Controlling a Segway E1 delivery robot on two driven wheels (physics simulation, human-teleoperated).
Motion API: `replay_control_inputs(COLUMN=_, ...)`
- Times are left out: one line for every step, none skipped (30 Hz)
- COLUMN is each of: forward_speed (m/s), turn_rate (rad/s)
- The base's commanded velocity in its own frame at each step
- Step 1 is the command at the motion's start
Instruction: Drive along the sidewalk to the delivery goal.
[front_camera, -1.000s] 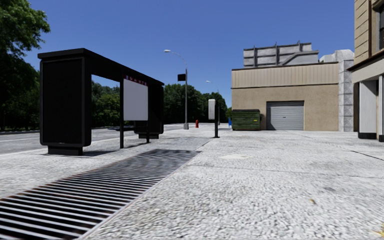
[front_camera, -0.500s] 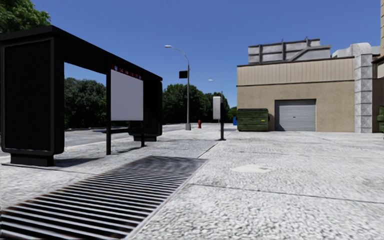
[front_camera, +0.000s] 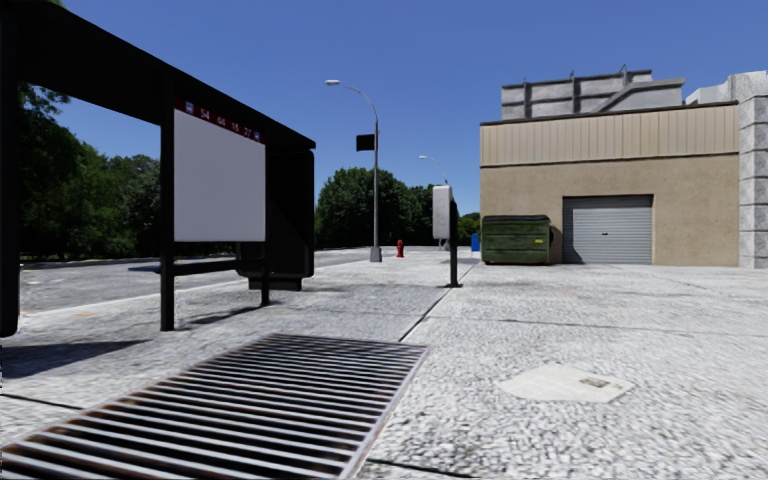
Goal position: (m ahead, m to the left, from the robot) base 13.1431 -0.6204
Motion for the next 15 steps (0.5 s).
replay_control_inputs(forward_speed=2.00, turn_rate=0.00)
replay_control_inputs(forward_speed=2.00, turn_rate=0.00)
replay_control_inputs(forward_speed=2.00, turn_rate=0.00)
replay_control_inputs(forward_speed=2.00, turn_rate=0.00)
replay_control_inputs(forward_speed=2.00, turn_rate=0.00)
replay_control_inputs(forward_speed=2.00, turn_rate=0.00)
replay_control_inputs(forward_speed=2.00, turn_rate=0.00)
replay_control_inputs(forward_speed=2.00, turn_rate=0.00)
replay_control_inputs(forward_speed=2.00, turn_rate=0.00)
replay_control_inputs(forward_speed=2.00, turn_rate=0.00)
replay_control_inputs(forward_speed=2.00, turn_rate=0.00)
replay_control_inputs(forward_speed=2.00, turn_rate=0.00)
replay_control_inputs(forward_speed=2.00, turn_rate=0.00)
replay_control_inputs(forward_speed=2.00, turn_rate=0.00)
replay_control_inputs(forward_speed=2.00, turn_rate=0.00)
